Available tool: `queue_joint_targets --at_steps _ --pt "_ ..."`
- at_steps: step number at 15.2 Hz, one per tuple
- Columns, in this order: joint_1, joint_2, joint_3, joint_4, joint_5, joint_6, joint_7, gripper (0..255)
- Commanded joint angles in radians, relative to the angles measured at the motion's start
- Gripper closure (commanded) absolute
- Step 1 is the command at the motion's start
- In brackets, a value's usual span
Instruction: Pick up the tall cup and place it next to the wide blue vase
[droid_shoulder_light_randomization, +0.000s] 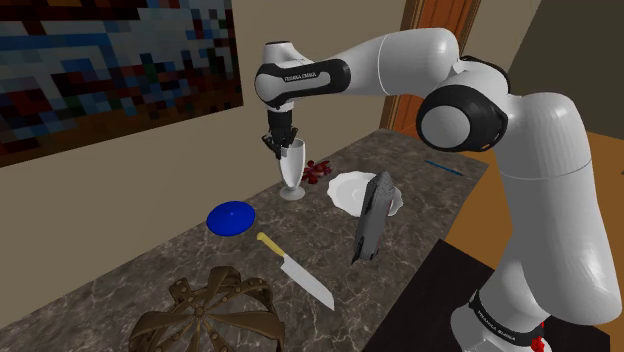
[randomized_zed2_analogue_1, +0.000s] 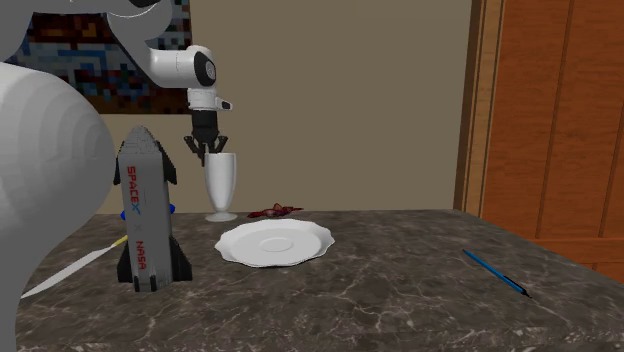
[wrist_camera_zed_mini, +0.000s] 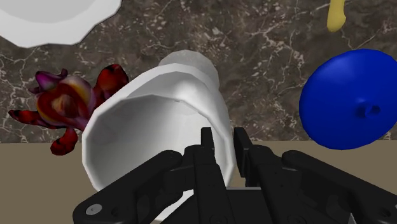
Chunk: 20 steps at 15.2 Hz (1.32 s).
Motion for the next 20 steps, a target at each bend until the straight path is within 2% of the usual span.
queue_joint_targets --at_steps 1,3,4,9,13,20 --pt "0.000 -0.001 0.000 0.000 0.000 0.000 0.000 255" --pt "0.000 -0.001 0.000 0.000 0.000 0.000 0.000 255" --pt "0.000 -0.001 0.000 0.000 0.000 0.000 0.000 0" --pt "0.000 -0.001 0.000 0.000 0.000 0.000 0.000 0" --pt "-0.007 -0.008 -0.003 0.116 -0.004 -0.122 0.005 0" --pt "-0.007 -0.008 -0.003 0.116 -0.004 -0.122 0.005 0"
